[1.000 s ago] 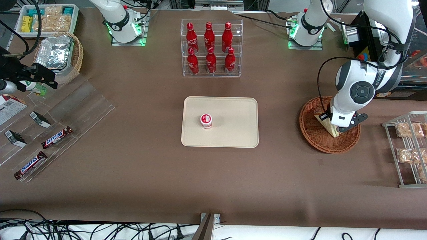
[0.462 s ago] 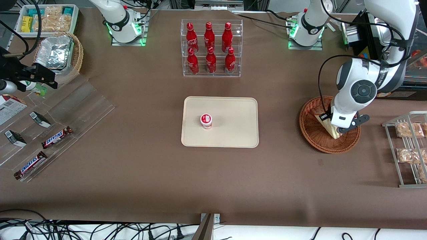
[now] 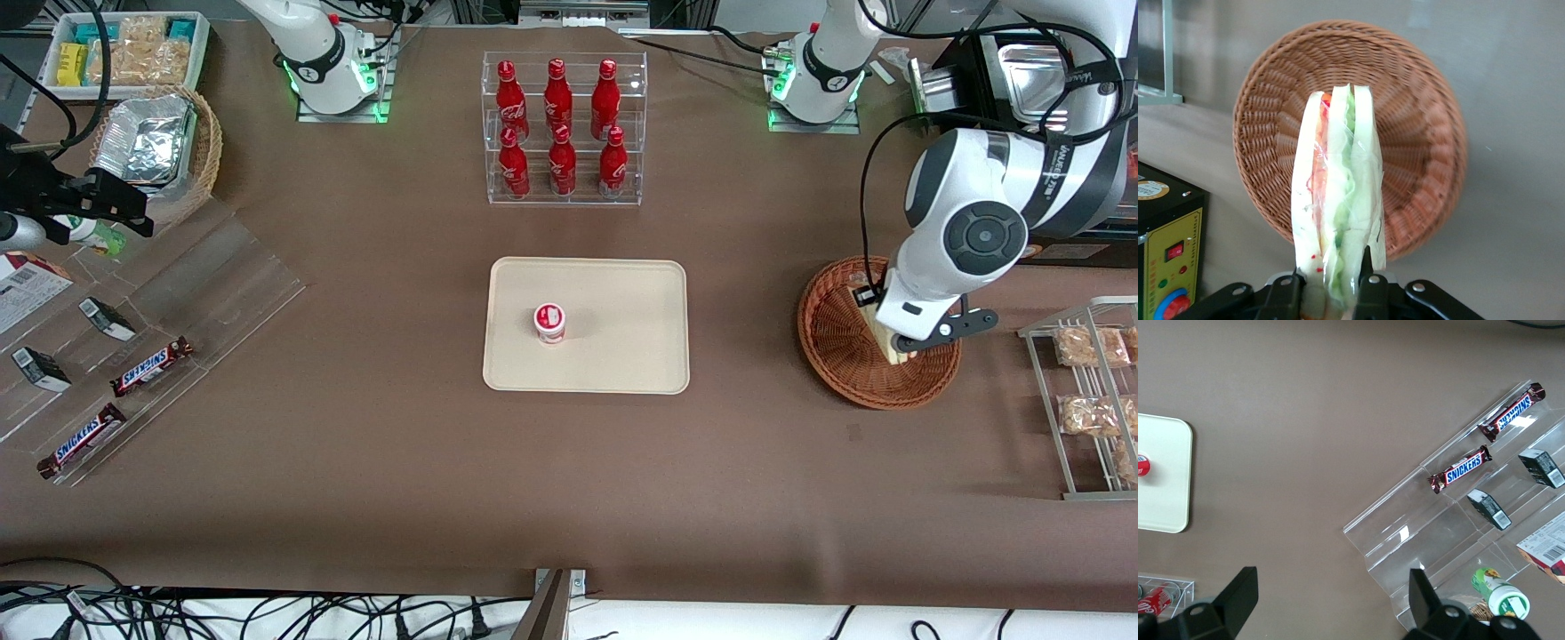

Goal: Place sandwich from basket to tray
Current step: 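Lift the sandwich and carry it with the left gripper to the tray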

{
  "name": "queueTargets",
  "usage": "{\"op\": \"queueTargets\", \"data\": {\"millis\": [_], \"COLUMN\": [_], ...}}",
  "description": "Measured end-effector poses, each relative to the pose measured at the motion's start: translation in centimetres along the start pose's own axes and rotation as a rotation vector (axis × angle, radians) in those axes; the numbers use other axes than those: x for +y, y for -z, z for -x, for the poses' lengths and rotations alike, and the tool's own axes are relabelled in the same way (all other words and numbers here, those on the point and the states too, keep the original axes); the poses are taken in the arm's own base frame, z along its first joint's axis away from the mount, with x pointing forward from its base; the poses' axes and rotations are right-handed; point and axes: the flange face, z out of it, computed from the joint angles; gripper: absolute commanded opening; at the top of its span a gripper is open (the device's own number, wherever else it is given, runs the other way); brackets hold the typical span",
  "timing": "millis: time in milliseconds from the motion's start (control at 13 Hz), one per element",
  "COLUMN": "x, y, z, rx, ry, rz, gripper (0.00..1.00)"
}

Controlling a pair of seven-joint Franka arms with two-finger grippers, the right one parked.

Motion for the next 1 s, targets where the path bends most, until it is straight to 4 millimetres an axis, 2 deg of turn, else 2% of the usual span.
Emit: {"op": "queueTargets", "data": {"millis": [385,538,769,1000], "x": [8.4,11.4,15.9,21.4], "y": [5.9,7.5,7.9,6.7], "z": [4.8,7.1,10.6,13.5], "rx": [0.03,0.044,0.046,0.041], "ry": [-0.131,-0.133,-0.173,-0.195], "rz": [0.08,0.102,0.11,0.117], "gripper": [0.29,0.29,0.29,0.29]}}
